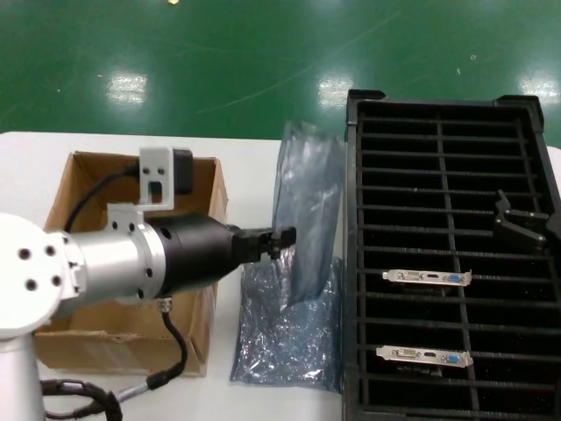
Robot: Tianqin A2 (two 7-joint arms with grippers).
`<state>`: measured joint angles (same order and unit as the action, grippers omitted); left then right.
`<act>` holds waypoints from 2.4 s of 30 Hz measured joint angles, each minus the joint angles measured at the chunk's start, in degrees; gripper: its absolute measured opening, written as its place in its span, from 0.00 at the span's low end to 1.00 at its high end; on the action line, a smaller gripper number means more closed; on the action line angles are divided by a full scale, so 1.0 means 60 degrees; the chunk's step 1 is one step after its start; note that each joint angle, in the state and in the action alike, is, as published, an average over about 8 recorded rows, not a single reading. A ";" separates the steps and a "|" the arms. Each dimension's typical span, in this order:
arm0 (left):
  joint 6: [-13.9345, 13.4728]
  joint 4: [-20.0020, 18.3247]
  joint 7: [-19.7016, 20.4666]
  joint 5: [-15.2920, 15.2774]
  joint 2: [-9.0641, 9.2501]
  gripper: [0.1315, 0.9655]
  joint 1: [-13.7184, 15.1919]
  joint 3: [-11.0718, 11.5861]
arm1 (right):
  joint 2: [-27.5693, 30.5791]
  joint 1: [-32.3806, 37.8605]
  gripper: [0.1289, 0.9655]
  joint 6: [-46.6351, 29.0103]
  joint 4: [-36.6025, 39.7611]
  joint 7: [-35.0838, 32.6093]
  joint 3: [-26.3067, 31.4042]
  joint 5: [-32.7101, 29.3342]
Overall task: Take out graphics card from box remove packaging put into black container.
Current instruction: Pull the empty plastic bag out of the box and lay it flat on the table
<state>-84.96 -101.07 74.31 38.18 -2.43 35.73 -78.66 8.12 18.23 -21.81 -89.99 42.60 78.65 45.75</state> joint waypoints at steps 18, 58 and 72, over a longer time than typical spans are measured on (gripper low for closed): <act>0.1677 0.2626 0.0173 -0.1108 -0.0327 0.07 0.0131 -0.0672 | 0.0001 0.0000 1.00 0.0001 0.0000 0.0002 0.0001 -0.0001; 0.5675 -0.0873 -0.3773 0.2610 -0.2139 0.87 -0.1559 0.0325 | 0.0249 -0.0499 1.00 0.0596 -0.0046 -0.1155 0.0357 0.1561; 0.7568 -0.0329 -0.5694 0.4442 -0.2210 0.99 -0.2541 -0.0231 | 0.0532 -0.1066 1.00 0.1276 -0.0099 -0.2485 0.0763 0.3351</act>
<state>-39.55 -103.05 40.15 64.83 -15.69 20.49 -80.05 11.31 11.83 -14.15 -90.58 27.69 83.23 65.86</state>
